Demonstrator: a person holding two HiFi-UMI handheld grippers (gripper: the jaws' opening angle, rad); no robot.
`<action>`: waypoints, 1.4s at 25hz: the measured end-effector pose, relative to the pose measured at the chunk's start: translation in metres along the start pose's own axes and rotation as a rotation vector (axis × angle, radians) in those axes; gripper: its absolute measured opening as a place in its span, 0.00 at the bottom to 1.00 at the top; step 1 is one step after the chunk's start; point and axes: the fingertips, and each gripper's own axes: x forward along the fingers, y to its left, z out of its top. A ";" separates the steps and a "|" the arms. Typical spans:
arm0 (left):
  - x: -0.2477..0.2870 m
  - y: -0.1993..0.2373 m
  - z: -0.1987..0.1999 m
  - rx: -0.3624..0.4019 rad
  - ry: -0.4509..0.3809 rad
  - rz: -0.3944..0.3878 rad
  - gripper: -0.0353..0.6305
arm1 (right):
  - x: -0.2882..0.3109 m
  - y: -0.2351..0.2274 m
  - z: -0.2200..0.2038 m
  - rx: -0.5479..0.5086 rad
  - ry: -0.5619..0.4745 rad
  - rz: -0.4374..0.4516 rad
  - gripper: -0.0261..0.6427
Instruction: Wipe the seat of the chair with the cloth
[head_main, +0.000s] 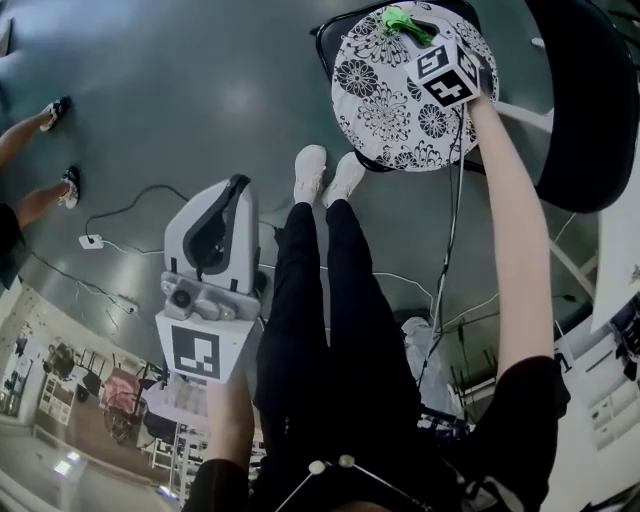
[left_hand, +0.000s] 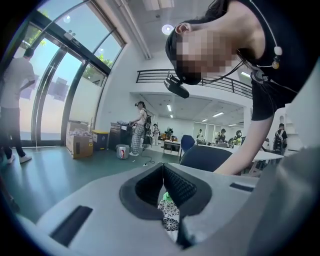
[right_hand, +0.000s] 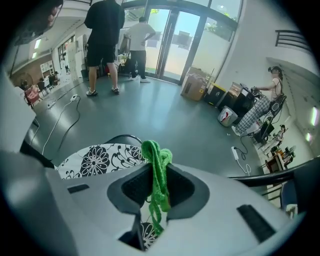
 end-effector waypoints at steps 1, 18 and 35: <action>0.001 0.002 -0.002 0.002 0.001 0.005 0.06 | 0.002 -0.002 -0.001 0.001 0.006 -0.002 0.17; 0.005 0.005 -0.014 -0.010 0.027 0.000 0.06 | 0.007 0.083 -0.017 0.016 0.029 0.252 0.17; 0.014 0.005 -0.008 -0.014 0.015 -0.019 0.06 | -0.046 0.212 -0.058 -0.035 0.052 0.459 0.17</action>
